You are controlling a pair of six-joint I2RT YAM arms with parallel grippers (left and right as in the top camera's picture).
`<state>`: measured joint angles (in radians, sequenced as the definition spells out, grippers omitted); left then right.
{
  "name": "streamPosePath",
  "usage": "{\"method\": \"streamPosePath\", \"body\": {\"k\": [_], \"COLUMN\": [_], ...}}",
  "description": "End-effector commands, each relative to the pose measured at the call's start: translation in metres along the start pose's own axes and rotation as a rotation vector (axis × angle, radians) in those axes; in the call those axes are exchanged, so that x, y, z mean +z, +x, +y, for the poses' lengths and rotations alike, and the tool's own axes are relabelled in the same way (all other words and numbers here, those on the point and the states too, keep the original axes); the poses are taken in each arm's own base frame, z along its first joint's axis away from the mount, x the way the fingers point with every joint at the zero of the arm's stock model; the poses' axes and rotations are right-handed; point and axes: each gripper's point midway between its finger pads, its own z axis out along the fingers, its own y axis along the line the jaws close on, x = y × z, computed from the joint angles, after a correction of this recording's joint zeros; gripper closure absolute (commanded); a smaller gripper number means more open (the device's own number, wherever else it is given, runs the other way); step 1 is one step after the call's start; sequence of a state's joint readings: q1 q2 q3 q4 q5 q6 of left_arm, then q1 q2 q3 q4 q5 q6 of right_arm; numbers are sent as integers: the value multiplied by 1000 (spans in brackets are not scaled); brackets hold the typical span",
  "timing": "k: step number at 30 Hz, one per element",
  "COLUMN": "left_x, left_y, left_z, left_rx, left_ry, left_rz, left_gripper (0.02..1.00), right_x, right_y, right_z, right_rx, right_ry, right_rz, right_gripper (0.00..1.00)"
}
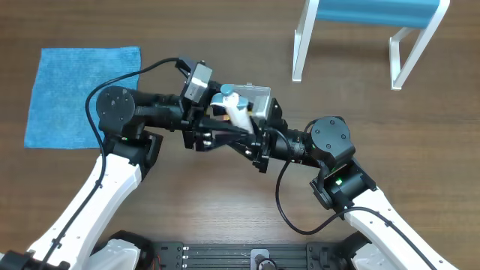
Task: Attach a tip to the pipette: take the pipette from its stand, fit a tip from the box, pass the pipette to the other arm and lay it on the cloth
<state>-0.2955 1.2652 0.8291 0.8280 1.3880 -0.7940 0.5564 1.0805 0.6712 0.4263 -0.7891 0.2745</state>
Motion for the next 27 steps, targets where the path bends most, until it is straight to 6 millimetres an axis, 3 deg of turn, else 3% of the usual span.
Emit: {"method": "streamPosePath", "body": {"k": [1, 2, 7, 8, 9, 10, 12, 15, 17, 22, 24, 26, 27], "left_x": [1, 1, 7, 7, 7, 5, -13, -36, -58, -107, -143, -184, -211], "left_y": [-10, -10, -10, -12, -16, -20, -19, -18, -21, -16, -6, 16, 49], "left_z": [3, 3, 1, 3, 7, 15, 49, 67, 72, 82, 106, 131, 144], "left_rx": [33, 33, 69, 67, 53, 17, -92, -136, -137, -245, -400, -560, -671], "left_ry": [-19, -19, -14, -26, -52, -88, -229, -307, -339, -409, -545, -730, -882], "left_rz": [-26, -26, -34, -45, -70, -99, -143, -163, -173, -196, -277, -360, -363], "left_gripper": [840, 950, 987, 987, 987, 987, 987, 987, 989, 987, 987, 987, 989], "right_x": [0, 0, 0, 0, 0, 0, -2, -11, -32, -91, -113, -120, -122], "right_y": [-4, -4, -4, -4, -4, -4, -5, -6, -7, -36, -48, -53, -57], "right_z": [4, 4, 4, 4, 4, 4, 2, -3, 2, -49, -60, -59, -54], "right_rx": [20, 20, 20, 20, 20, 19, 19, 17, 7, -65, -101, -123, -143], "right_ry": [-19, -19, -19, -19, -18, -17, -12, -29, -125, 105, 193, 215, 217], "right_rz": [-8, -8, -8, -8, -8, -9, -10, -5, 16, -55, -81, -92, -99], "right_gripper": [930, 930, 930, 647, 242, 240, 237, 237, 235, 235, 235, 235, 233]}}
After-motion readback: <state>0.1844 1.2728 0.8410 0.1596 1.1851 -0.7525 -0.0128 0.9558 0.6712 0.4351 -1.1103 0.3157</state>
